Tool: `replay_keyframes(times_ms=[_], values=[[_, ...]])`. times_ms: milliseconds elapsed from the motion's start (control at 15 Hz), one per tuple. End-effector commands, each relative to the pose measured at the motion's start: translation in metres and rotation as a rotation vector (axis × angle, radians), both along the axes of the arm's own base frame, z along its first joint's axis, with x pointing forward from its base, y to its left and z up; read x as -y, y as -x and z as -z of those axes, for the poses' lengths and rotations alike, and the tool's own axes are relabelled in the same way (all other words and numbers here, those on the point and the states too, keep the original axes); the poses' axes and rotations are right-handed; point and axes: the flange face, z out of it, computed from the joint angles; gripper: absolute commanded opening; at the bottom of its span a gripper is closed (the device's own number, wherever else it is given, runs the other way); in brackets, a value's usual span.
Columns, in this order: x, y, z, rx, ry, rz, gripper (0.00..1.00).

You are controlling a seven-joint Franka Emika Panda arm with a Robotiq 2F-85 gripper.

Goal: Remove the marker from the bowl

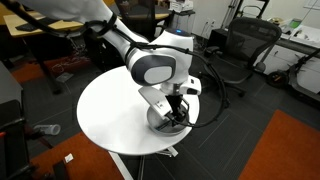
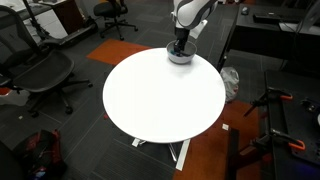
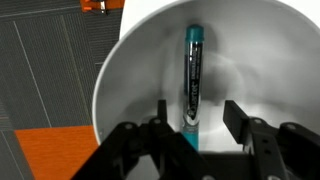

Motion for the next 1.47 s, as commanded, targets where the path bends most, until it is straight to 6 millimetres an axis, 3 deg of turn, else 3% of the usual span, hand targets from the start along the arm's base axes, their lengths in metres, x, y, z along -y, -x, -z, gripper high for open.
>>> replay_keyframes(times_ms=[0, 267, 467, 667, 1133, 1400], values=[[-0.001, -0.007, -0.003, -0.006, -0.025, 0.037, 0.29], [0.000, -0.009, -0.002, -0.008, -0.025, 0.037, 0.01], [-0.001, -0.009, -0.005, -0.017, -0.018, 0.043, 0.04], [-0.007, -0.009, -0.023, -0.003, -0.006, 0.070, 0.04], [-0.022, -0.002, -0.093, 0.058, 0.007, 0.127, 0.04], [-0.042, 0.007, -0.138, 0.105, 0.016, 0.147, 0.04]])
